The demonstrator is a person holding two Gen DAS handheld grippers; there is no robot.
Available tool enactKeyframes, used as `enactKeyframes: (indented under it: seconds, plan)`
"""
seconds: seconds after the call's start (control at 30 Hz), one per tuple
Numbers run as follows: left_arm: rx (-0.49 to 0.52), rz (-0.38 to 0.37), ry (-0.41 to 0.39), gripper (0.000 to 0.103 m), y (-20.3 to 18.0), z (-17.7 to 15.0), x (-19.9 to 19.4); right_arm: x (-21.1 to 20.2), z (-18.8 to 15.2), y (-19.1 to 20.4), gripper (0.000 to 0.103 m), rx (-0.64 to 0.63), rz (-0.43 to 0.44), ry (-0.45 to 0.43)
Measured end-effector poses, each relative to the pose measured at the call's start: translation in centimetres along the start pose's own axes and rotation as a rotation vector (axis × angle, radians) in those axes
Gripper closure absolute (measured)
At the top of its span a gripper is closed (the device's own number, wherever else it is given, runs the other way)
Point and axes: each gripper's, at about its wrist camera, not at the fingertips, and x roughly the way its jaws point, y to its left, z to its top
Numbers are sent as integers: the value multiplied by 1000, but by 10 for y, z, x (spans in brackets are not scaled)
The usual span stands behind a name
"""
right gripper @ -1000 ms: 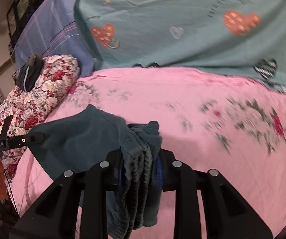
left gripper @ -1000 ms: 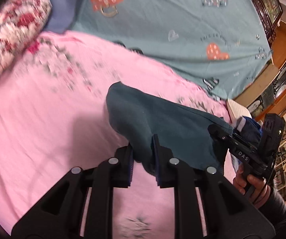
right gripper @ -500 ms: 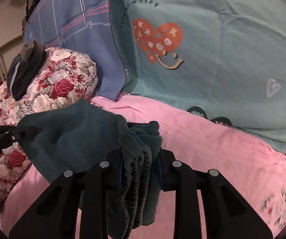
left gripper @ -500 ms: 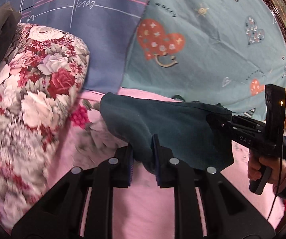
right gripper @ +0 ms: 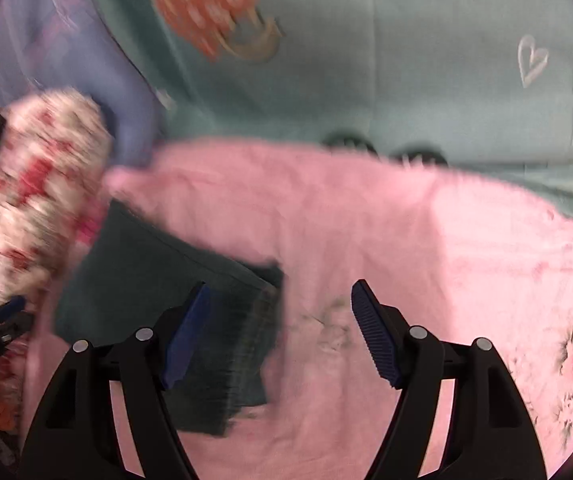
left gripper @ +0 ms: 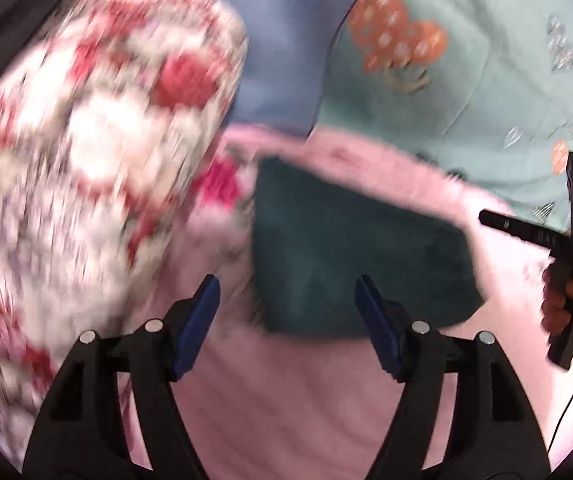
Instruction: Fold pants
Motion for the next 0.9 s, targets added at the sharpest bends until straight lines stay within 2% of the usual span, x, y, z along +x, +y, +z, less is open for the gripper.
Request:
enactKeyframes:
  seconds: [0.03, 0.1, 0.13, 0.2, 0.23, 0.27, 0.3, 0.37, 0.43, 0.47, 0.53, 0.6, 0.67, 0.73, 0.8, 0.87, 0.9]
  plan:
    - [11, -44, -14, 30, -7, 12, 6, 1, 3, 7, 43, -13, 47, -4]
    - [25, -94, -20, 30, -18, 27, 25, 22, 7, 17, 61, -30, 110, 34]
    - [31, -100, -21, 30, -23, 34, 38, 34, 5, 19, 65, -43, 102, 61]
    - [20, -108, 28, 30, -27, 43, 73, 67, -5, 15, 76, -54, 51, 148]
    - [-1, -124, 91, 30, -25, 45, 97, 85, -13, 4, 80, -43, 21, 193]
    - [-27, -113, 142, 30, -20, 43, 119, 88, -15, -1, 91, -35, 29, 174]
    - [-28, -94, 162, 33, -18, 41, 126, 86, -16, -7, 94, -28, 50, 157]
    - [34, -79, 131, 31, -22, 37, 130, 82, -12, -11, 94, 16, 63, 174]
    - [99, -43, 161, 31, -31, 40, 126, 61, -7, -1, 91, 1, 47, 155]
    - [98, -42, 156, 32, -33, 42, 112, 48, -7, 3, 90, -15, 59, 130]
    - [84, -82, 93, 29, -31, 42, 80, 20, -12, 12, 90, -34, 104, 94]
    - [100, -96, 57, 27, -28, 29, 50, 4, -27, 17, 89, -47, 109, 99]
    - [135, -97, 94, 27, -27, 7, 40, 15, -47, 18, 89, -75, 57, 169]
    - [205, -45, 156, 27, -29, -15, 47, 36, -69, 9, 90, -71, 8, 224]
    - [246, 29, 212, 27, -26, -34, 59, 34, -73, 7, 93, -78, 13, 186]
    - [207, 65, 232, 28, -10, -39, 55, 32, -70, 8, 93, -58, 2, 200]
    - [166, 58, 240, 28, -3, -38, 52, 28, -69, 8, 93, -49, -3, 208]
